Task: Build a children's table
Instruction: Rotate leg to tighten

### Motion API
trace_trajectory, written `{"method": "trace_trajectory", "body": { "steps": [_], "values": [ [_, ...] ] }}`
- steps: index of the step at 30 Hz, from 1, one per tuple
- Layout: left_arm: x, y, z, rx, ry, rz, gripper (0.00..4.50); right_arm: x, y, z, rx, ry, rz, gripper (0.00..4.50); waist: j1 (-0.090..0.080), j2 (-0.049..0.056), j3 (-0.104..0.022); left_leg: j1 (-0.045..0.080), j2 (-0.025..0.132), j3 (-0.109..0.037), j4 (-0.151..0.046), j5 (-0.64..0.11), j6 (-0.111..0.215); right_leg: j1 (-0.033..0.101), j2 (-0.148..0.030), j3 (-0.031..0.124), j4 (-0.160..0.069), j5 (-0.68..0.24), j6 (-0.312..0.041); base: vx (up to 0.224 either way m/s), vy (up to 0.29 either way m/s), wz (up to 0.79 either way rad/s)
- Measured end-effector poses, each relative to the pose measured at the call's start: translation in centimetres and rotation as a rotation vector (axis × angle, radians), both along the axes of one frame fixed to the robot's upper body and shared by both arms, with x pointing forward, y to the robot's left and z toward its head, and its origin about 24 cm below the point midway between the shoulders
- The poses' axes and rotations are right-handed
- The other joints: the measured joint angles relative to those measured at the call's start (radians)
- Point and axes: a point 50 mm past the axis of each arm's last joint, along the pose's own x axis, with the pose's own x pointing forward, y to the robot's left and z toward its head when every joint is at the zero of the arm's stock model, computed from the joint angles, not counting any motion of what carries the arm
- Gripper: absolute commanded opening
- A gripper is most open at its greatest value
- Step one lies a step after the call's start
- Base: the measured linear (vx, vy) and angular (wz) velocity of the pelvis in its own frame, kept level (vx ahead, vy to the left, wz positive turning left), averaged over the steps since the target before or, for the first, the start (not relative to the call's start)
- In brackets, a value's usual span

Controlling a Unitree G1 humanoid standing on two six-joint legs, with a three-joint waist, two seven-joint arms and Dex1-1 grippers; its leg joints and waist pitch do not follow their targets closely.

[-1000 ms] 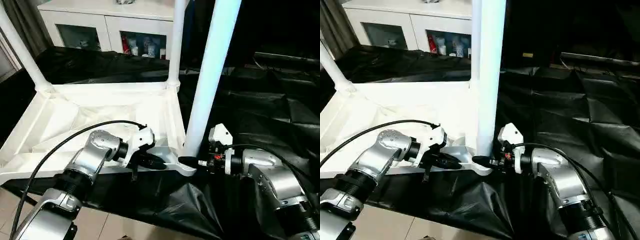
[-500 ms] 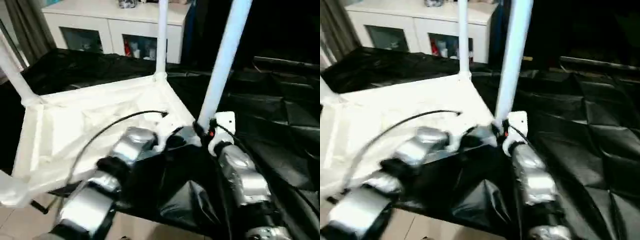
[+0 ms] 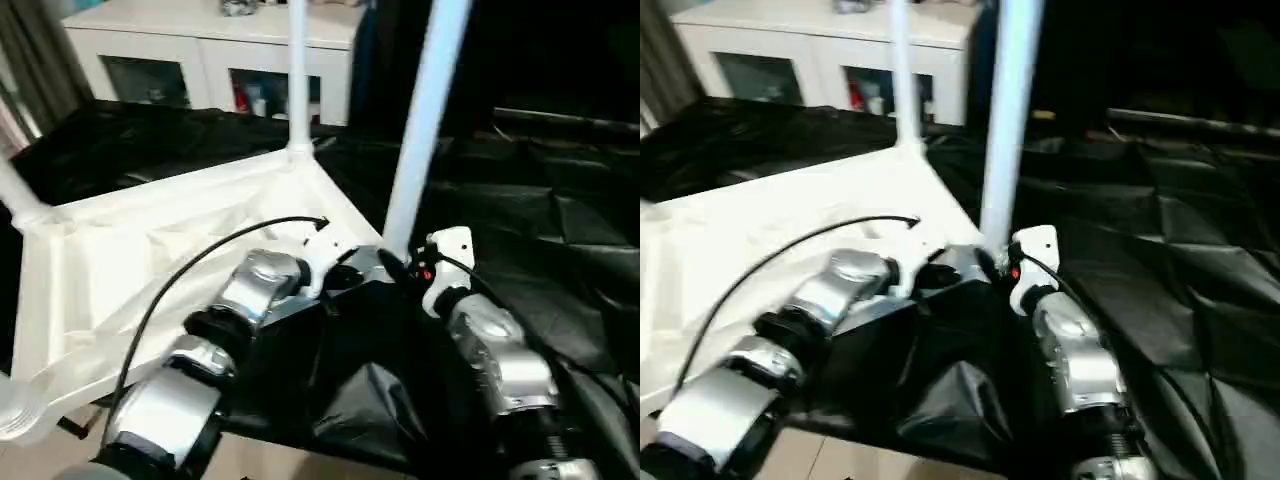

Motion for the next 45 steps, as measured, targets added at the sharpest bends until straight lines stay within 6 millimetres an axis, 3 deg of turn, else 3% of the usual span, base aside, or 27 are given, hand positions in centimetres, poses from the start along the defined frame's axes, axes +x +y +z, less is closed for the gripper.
{"method": "trace_trajectory", "body": {
  "steps": [3,7,12,16,19,25,29,31,38,41,45],
  "values": [
    [-1.0,1.5,-0.1,-0.026,0.035,-0.111,0.0,-0.7,-0.6,0.4,-0.022,0.027,0.169,3.01,0.001,0.0,0.0,-0.002,0.0,0.0,-0.002,0.0,0.001,-0.003,0.001,-0.001,0.001,-0.002,-0.003,0.0,0.0,0.0],
    [-2.0,2.1,0.1,-0.034,0.072,-0.243,0.0,-1.2,-0.3,0.7,0.0,0.04,0.287,3.01,0.018,0.003,-0.001,-0.009,0.001,0.0,-0.001,0.003,0.005,-0.009,0.0,-0.002,0.002,-0.003,-0.004,0.0,0.0,0.0],
    [-3.3,3.2,0.1,-0.036,0.119,-0.333,0.0,-2.1,-0.2,0.8,0.009,0.09,0.436,3.01,0.037,0.004,-0.001,-0.01,0.001,0.001,0.002,0.002,0.006,-0.01,0.0,-0.001,0.003,-0.003,-0.004,0.0,0.0,0.0],
    [-3.8,3.8,0.0,-0.037,0.147,-0.356,0.0,-2.6,0.0,1.0,0.016,0.105,0.513,3.01,0.037,0.003,0.0,-0.01,0.001,0.001,0.004,-0.001,0.002,-0.011,0.0,-0.001,0.006,-0.003,-0.004,0.0,0.0,0.0],
    [-4.0,4.2,0.0,-0.038,0.157,-0.361,0.0,-2.8,-0.1,0.9,0.01,0.119,0.552,2.68,0.036,0.003,0.0,-0.01,0.001,0.001,0.004,-0.001,0.001,-0.01,0.0,-0.001,0.006,-0.003,-0.004,0.0,0.0,0.0],
    [-4.3,4.5,0.0,-0.04,0.166,-0.354,0.0,-3.0,-0.5,1.0,-0.01,0.134,0.594,2.68,0.034,0.003,0.001,-0.01,0.001,0.001,0.004,-0.001,0.001,-0.011,0.0,-0.001,0.007,-0.003,-0.003,0.0,0.0,0.0],
    [-4.3,4.6,0.0,-0.039,0.17,-0.351,0.0,-3.1,-0.6,1.0,-0.013,0.135,0.6,2.68,0.034,0.002,0.001,-0.01,0.001,0.001,0.004,0.0,0.002,-0.011,0.0,-0.001,0.007,-0.003,-0.003,0.0,0.0,0.0],
    [-4.3,4.6,0.0,-0.039,0.173,-0.349,0.0,-3.1,-0.5,1.0,-0.014,0.135,0.6,2.33,0.034,0.002,0.001,-0.01,0.001,0.001,0.005,0.0,0.002,-0.011,0.0,-0.001,0.007,-0.003,-0.003,0.0,0.0,0.0],
    [-4.3,4.7,0.1,-0.038,0.169,-0.335,0.0,-3.0,-0.1,0.9,-0.005,0.107,0.576,2.1,0.031,0.0,0.001,-0.009,0.002,0.001,0.009,-0.001,0.001,-0.011,0.0,0.0,0.011,-0.003,-0.003,0.0,0.0,0.0],
    [-4.0,4.4,0.0,-0.036,0.158,-0.301,0.0,-3.0,0.1,0.4,0.017,0.095,0.496,2.06,0.027,-0.001,0.001,-0.008,0.002,0.001,0.012,-0.001,0.001,-0.011,0.0,0.001,0.015,-0.003,-0.003,0.0,0.0,0.0],
    [-2.5,2.3,-0.3,-0.029,0.109,-0.174,0.0,-2.3,0.2,-0.6,0.074,0.069,0.212,2.04,0.03,-0.003,0.0,-0.005,0.001,0.001,0.014,0.0,0.001,-0.007,-0.002,0.001,0.015,-0.006,0.001,0.0,0.0,0.0]
  ]
}}
